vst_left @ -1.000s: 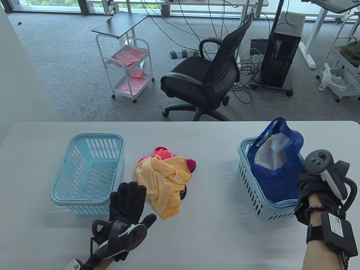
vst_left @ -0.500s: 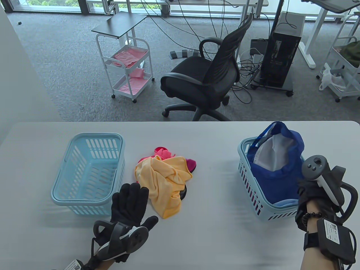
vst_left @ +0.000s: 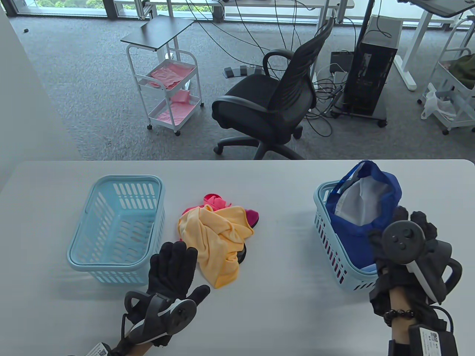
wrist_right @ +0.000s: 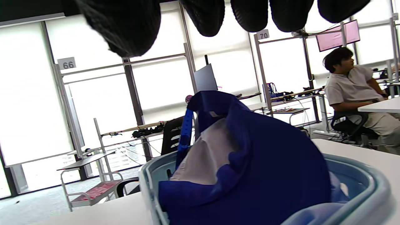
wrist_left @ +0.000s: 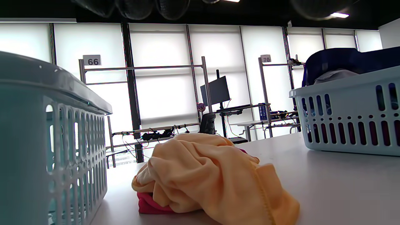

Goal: Sort apparel and towels into hand baskets

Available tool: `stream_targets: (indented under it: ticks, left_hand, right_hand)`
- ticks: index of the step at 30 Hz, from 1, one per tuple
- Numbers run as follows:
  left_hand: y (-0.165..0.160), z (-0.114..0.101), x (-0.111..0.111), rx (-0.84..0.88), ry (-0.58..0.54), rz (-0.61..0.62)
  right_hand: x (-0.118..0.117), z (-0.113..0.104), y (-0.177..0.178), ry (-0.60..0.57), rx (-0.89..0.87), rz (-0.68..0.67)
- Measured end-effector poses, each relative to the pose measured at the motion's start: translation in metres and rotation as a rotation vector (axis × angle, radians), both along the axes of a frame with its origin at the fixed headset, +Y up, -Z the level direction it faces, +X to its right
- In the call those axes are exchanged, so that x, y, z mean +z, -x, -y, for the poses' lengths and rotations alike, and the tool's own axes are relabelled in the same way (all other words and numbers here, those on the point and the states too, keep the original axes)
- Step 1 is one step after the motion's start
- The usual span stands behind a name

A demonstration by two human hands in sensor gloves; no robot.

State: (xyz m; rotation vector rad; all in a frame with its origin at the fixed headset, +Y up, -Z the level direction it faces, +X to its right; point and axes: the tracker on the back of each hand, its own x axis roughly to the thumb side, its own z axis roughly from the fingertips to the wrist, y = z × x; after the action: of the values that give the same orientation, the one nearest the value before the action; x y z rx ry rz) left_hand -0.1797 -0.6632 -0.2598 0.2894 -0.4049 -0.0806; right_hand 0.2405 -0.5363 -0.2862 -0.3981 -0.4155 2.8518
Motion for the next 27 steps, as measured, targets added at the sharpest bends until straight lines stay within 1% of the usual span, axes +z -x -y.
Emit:
stream_targets:
  ticks: [2,6,8,12,16,22,24,27]
  left_hand:
    - [0.000,0.000,0.000,0.003,0.004,0.002]
    - [0.000,0.001,-0.001,0.003,0.006,0.006]
    - [0.000,0.001,-0.001,0.001,0.008,0.008]
    - [0.000,0.001,-0.001,0.002,0.009,0.011]
    - [0.000,0.001,-0.001,0.002,0.004,0.010]
    - [0.000,0.001,-0.001,0.001,0.007,0.005]
    - [0.000,0.001,-0.001,0.002,0.008,0.001]
    - [0.000,0.001,-0.002,-0.001,0.009,-0.003]
  right_hand:
    - [0.000,0.003,0.021,-0.019,-0.017,-0.069]
    - [-0.002,0.016,0.065,-0.020,-0.009,-0.200]
    - [-0.004,0.028,0.085,-0.010,0.006,-0.259]
    - [-0.009,0.051,0.108,0.006,0.014,-0.323]
    - [-0.017,0.071,0.118,0.020,0.008,-0.359]
    - [-0.028,0.093,0.124,0.023,0.018,-0.392]
    - [-0.032,0.106,0.126,0.032,0.025,-0.400]
    - [-0.040,0.134,0.129,0.061,0.050,-0.407]
